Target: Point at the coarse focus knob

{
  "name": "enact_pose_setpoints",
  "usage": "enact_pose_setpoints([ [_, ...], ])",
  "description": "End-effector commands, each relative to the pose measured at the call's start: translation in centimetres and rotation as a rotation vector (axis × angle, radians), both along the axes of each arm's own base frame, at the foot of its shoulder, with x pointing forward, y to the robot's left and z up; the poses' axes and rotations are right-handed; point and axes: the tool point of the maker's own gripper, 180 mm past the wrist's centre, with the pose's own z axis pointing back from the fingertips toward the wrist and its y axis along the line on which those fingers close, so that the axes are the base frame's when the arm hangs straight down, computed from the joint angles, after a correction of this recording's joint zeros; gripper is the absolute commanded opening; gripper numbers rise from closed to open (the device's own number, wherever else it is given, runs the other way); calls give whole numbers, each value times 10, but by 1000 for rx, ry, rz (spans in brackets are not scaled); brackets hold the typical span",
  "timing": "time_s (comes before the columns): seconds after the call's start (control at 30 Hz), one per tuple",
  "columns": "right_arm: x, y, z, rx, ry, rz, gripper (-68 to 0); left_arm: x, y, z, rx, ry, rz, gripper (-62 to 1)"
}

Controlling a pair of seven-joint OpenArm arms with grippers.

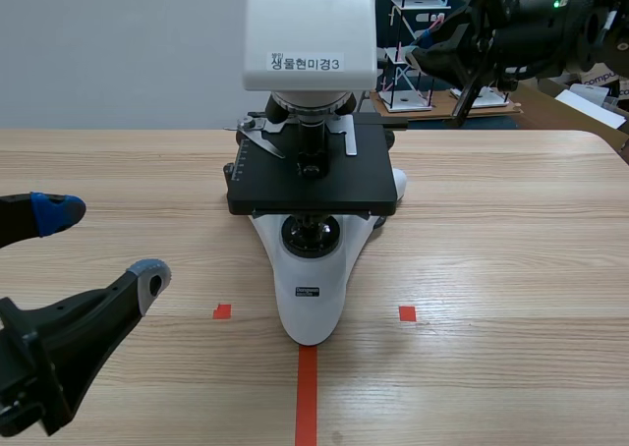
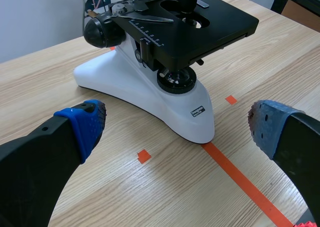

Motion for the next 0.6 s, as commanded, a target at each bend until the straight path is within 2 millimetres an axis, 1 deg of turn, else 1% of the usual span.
enact_pose_setpoints([
  [0.0, 6, 1, 18, 21, -38, 0, -658, 2, -2, 8, -19, -26, -1, -7],
  [0.57, 6, 1, 17, 14, -41, 1, -658, 2, -2, 8, -20, -26, -1, -7],
])
